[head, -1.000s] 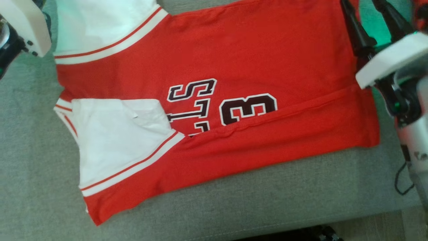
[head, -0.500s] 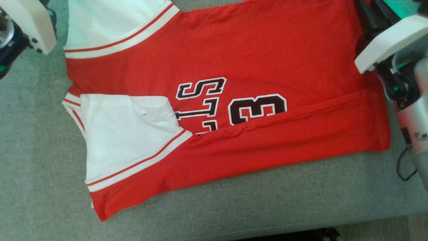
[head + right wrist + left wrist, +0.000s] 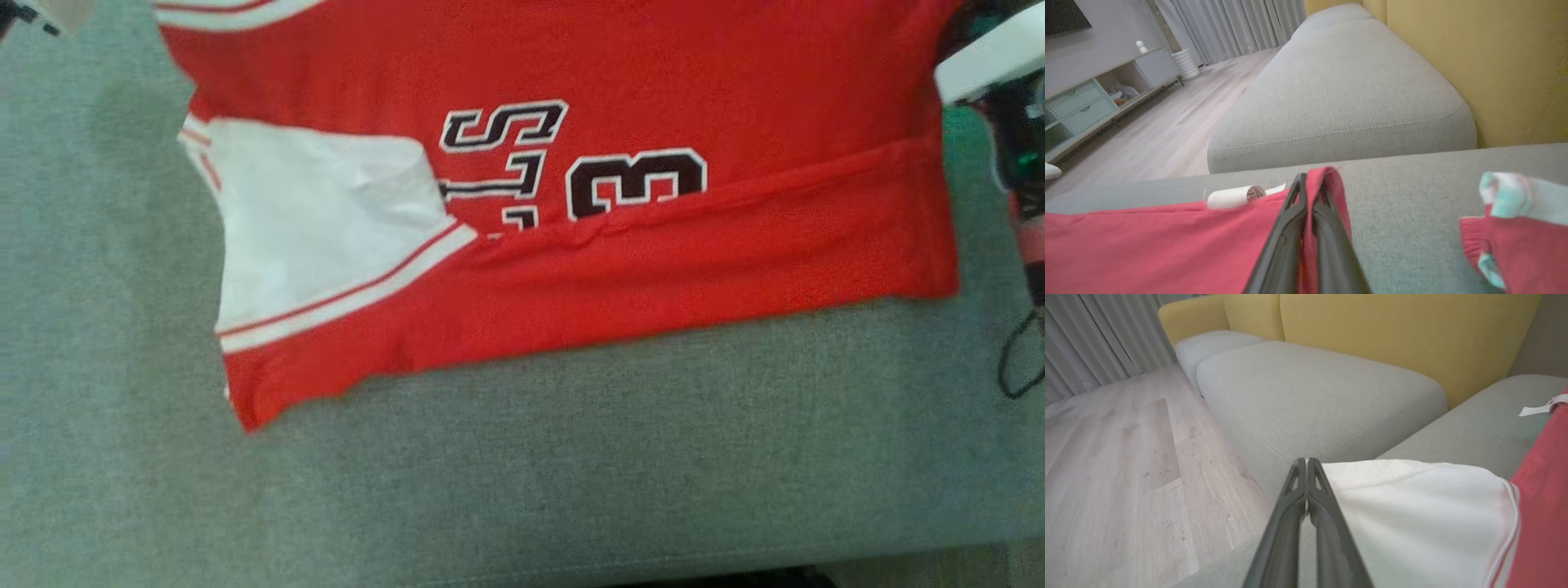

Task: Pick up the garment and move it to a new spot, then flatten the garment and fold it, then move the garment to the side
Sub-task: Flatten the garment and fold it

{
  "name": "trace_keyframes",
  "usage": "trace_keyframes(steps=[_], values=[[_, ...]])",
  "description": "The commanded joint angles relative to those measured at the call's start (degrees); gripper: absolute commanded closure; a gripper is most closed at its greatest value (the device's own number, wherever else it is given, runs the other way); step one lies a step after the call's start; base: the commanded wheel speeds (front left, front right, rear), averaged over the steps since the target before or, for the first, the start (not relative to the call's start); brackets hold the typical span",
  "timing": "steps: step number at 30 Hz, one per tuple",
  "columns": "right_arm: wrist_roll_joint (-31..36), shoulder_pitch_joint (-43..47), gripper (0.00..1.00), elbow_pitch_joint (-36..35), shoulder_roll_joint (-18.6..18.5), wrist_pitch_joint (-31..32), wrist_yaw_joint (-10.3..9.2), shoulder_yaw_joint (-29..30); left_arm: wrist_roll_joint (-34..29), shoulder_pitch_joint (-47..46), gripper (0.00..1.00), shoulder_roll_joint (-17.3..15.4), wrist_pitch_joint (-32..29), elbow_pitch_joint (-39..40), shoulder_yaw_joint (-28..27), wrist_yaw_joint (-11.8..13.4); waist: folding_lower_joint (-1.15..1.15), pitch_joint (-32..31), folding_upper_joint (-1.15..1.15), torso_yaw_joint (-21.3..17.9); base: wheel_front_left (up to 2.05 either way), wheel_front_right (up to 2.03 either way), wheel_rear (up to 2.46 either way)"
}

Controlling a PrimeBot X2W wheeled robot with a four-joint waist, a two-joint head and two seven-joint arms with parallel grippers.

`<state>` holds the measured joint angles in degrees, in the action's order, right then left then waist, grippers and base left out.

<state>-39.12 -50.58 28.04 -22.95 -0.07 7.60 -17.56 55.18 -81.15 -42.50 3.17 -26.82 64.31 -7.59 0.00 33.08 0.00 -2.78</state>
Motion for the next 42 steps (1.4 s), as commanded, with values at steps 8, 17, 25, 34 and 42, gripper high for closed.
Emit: trace_keyframes(steps=[8, 17, 25, 34, 42], values=[[-1.8, 8.0, 1.00, -6.8, -5.0, 1.5, -0.11, 1.6, 1.4, 2.8, 1.00, -4.6, 3.8, 5.2, -0.4, 0.1, 0.00, -4.6, 0.00, 2.8, 0.00, 0.00, 0.00], [-1.2, 22.6, 1.00, -14.0, -8.0, 4.7, -0.11, 7.5, 4.0, 16.7, 1.00, -9.4, 5.9, 14.7, 3.8, 3.0, 0.00, -8.5, 0.00, 5.6, 0.00, 0.00, 0.00], [1.5, 32.1, 1.00, -17.4, -6.5, 6.8, -0.11, 12.3, 4.5, 27.9, 1.00, -12.1, 7.5, 24.5, 6.5, 9.3, 0.00, -8.9, 0.00, 7.2, 0.00, 0.00, 0.00], [4.5, 37.8, 0.00, -19.0, -1.3, 5.7, -0.11, 16.3, 3.3, 35.6, 0.00, -6.1, 11.4, 25.0, 4.5, 17.4, 0.00, -8.4, 0.00, 7.5, 0.00, 0.00, 0.00], [6.2, 41.6, 0.00, -18.0, 5.7, -2.1, -0.11, 20.9, -9.6, 51.3, 0.00, 7.3, 11.8, 27.1, -16.8, 25.2, 0.00, -10.8, 0.00, 9.0, 0.00, 0.00, 0.00]])
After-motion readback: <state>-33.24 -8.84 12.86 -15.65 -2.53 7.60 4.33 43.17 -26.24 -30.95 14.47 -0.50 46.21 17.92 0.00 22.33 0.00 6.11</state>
